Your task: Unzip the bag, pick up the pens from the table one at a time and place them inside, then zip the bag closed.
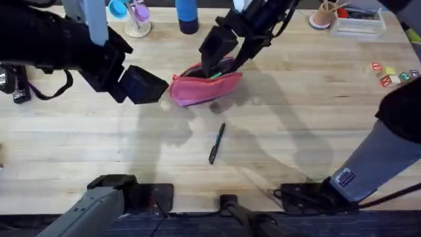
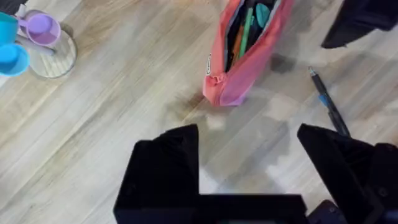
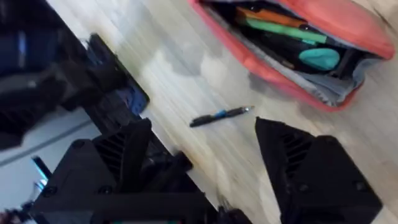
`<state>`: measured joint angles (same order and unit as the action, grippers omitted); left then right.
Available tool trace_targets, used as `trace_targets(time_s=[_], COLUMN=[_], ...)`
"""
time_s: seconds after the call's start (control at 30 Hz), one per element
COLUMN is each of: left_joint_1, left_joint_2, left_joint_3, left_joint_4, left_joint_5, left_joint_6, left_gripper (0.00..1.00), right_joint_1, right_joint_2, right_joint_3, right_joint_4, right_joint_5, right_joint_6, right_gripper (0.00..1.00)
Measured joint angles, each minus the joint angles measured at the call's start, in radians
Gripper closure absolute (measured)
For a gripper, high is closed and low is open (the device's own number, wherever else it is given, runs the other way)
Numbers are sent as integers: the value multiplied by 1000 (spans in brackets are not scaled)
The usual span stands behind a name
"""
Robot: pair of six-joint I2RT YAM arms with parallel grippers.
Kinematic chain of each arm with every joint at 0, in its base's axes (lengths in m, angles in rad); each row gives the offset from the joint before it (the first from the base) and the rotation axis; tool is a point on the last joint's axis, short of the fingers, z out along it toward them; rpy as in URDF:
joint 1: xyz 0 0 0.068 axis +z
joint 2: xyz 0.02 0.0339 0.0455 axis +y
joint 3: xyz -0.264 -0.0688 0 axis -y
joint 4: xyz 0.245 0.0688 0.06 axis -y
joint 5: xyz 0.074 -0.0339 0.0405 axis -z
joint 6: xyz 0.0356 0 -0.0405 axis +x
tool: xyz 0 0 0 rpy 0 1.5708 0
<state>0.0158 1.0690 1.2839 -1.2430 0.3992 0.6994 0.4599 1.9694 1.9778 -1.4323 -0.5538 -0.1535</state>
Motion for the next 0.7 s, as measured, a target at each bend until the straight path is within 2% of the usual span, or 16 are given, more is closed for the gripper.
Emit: trace_targets(time_s=[0.17, 0.5, 0.7], left_joint_1=[0, 0, 0], left_joint_2=[0, 0, 0], left_joint_3=[0, 0, 0], left_joint_4=[0, -1, -2], left_joint_5=[0, 0, 0], left_joint_6=[0, 0, 0], left_gripper=[7, 7, 7], right_joint_1=[9, 136, 155], right_joint_2=[0, -51, -155], right_joint_3=[0, 0, -33], right_joint_4=[-9, -40, -43], right_joint_5=[1, 120, 187], right_joint_6=[128, 155, 161], right_gripper=[4, 4, 5])
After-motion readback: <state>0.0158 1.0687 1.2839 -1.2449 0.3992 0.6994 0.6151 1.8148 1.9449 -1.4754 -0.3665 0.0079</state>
